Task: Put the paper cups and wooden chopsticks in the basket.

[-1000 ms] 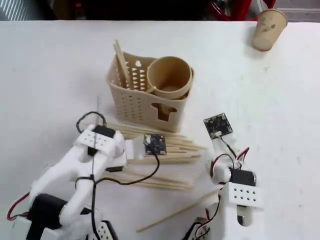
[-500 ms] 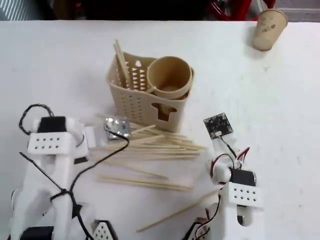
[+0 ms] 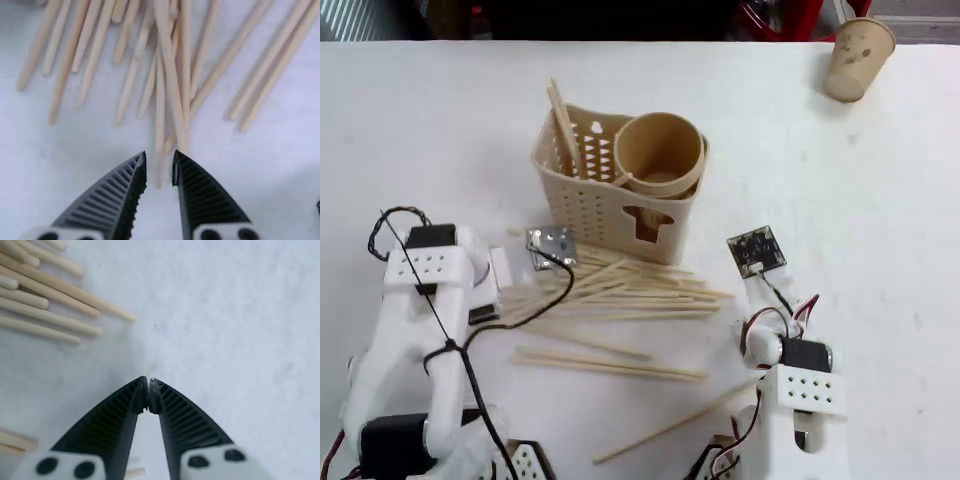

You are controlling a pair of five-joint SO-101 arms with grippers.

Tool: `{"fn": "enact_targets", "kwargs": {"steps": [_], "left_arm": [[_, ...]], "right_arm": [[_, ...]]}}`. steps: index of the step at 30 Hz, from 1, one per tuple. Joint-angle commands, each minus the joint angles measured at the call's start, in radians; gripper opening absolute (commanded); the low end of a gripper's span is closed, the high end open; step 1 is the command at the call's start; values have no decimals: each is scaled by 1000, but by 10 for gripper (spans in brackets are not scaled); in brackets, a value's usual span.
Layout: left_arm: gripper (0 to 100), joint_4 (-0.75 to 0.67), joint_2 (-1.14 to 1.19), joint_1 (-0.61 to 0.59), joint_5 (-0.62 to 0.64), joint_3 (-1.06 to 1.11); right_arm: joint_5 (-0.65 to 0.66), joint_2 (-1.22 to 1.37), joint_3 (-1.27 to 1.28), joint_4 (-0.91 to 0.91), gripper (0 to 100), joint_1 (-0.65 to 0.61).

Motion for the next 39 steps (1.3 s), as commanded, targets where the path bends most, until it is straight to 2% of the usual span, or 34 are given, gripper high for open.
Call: {"fn": "enact_targets", "kwargs": {"steps": [1,6,10,13,19,34,39], "left_arm": [[107,-12,-1,51,-60,-5],[109,-46,1,203,74,2],[110,-147,1,328,167,51],[110,-230,1,371,196,97],[155,-341,2,380,216,150],[151,-345,8,374,219,157],[149,-410,133,372,229,146]], "right_arm": [[-8,-4,-3,-18,22,7],[-8,-4,-3,-18,22,7],[-8,-4,-3,-18,21,7],[-5,-4,-3,-18,21,7],[-5,-5,-3,-18,20,7],[-5,-4,-3,-18,19,7],[-5,-5,-3,-18,19,7]]}}
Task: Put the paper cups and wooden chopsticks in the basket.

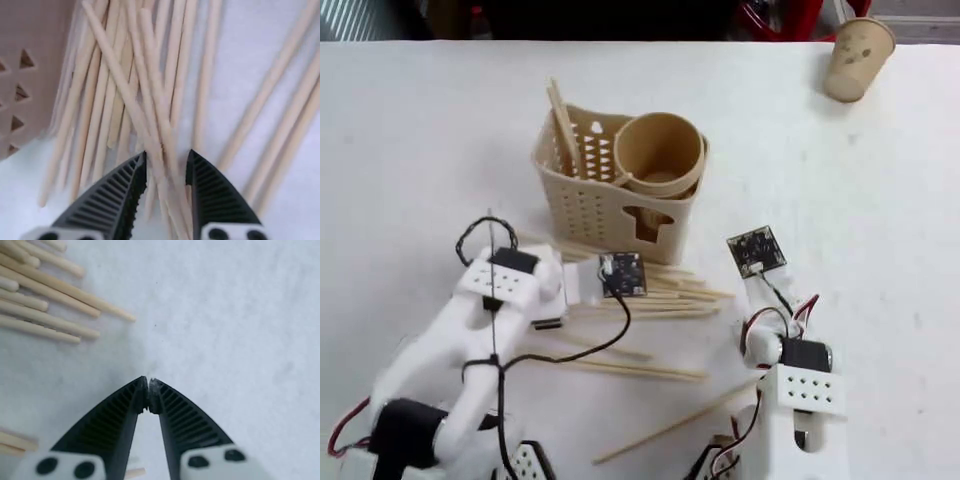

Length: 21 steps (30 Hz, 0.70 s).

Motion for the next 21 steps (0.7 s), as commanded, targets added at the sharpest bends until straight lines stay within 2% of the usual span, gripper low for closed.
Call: {"fn": "enact_targets", "kwargs": {"steps": [1,3,8,10,21], "left_arm": [[147,-51,76,5,37,-15],[143,-37,77,5,32,-35],[45,-28,65,15,37,-46],[34,-6,48,5,34,-51],[22,319,-64,7,40,-270]], "right_arm": [[-5,-5,-3,-18,19,7],[-5,-7,-3,-18,19,7],[-5,-5,-3,-18,19,7],[-5,-5,-3,-18,19,7],[-5,-5,-3,-18,19,7]]}}
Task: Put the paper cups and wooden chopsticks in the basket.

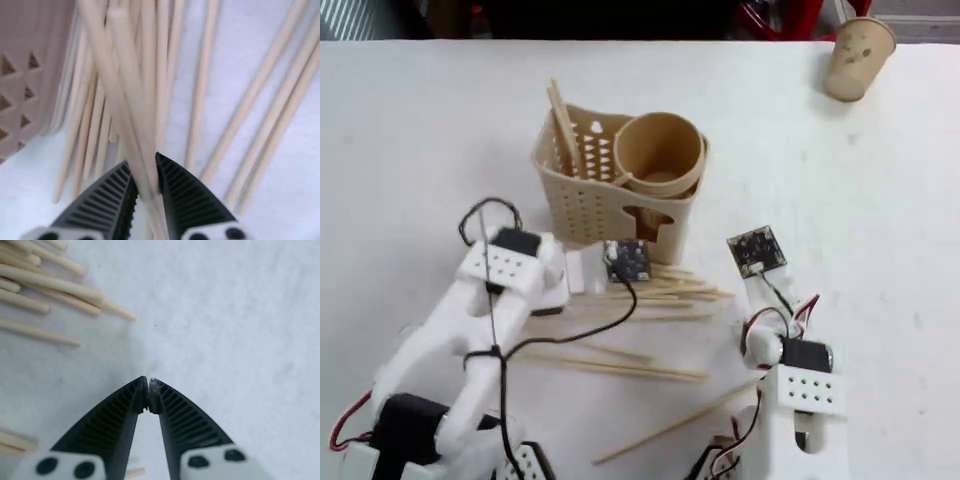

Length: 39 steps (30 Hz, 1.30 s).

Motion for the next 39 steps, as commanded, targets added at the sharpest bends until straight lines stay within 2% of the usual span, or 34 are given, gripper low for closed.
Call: {"fn": "enact_targets", "kwargs": {"steps": [1,6,15,23,29,36,39], "left_arm": [[22,98,-65,-2,14,-104],[22,178,-134,-4,25,-186],[22,265,-286,4,130,-336],[22,425,-343,-5,199,-583],[22,384,-338,-53,325,-749],[22,241,-338,-142,434,-890],[22,180,-337,-143,499,-930]], "right_arm": [[-5,-5,-3,-18,19,7],[-5,-5,-3,-18,19,7],[-5,-7,-3,-18,19,7],[-5,-8,-3,-18,19,7],[-5,-8,-3,-18,19,7],[-5,-10,-3,-18,20,7],[-5,-10,-3,-18,20,7]]}}
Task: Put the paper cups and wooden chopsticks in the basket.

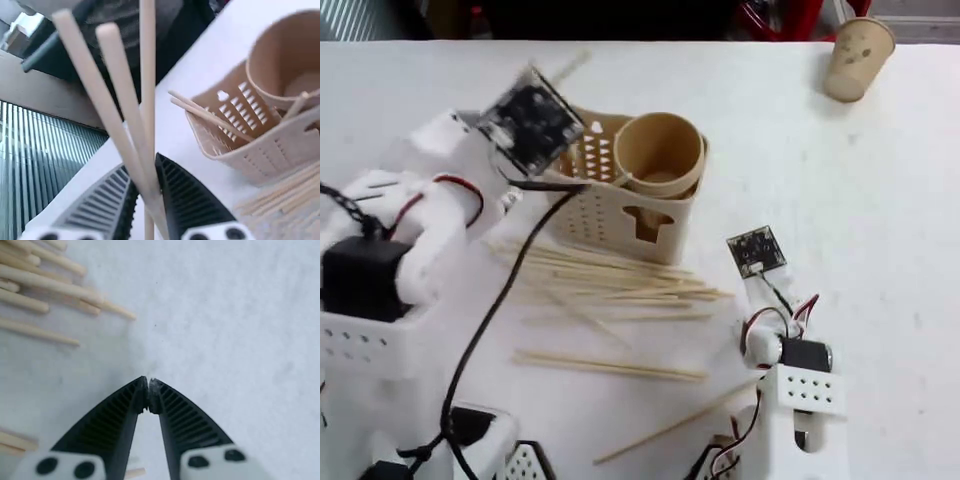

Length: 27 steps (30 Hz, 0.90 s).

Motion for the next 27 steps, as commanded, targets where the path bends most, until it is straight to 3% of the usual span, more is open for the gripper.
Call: {"fn": "enact_targets", "kwargs": {"steps": [1,14,27], "left_arm": [[21,-89,-22,-8,87,-81],[21,-384,12,157,552,-77],[21,-595,358,154,686,-84]], "right_arm": [[-5,-10,-3,-18,20,7],[-5,-10,-3,-18,20,7],[-5,-10,-3,-18,20,7]]}}
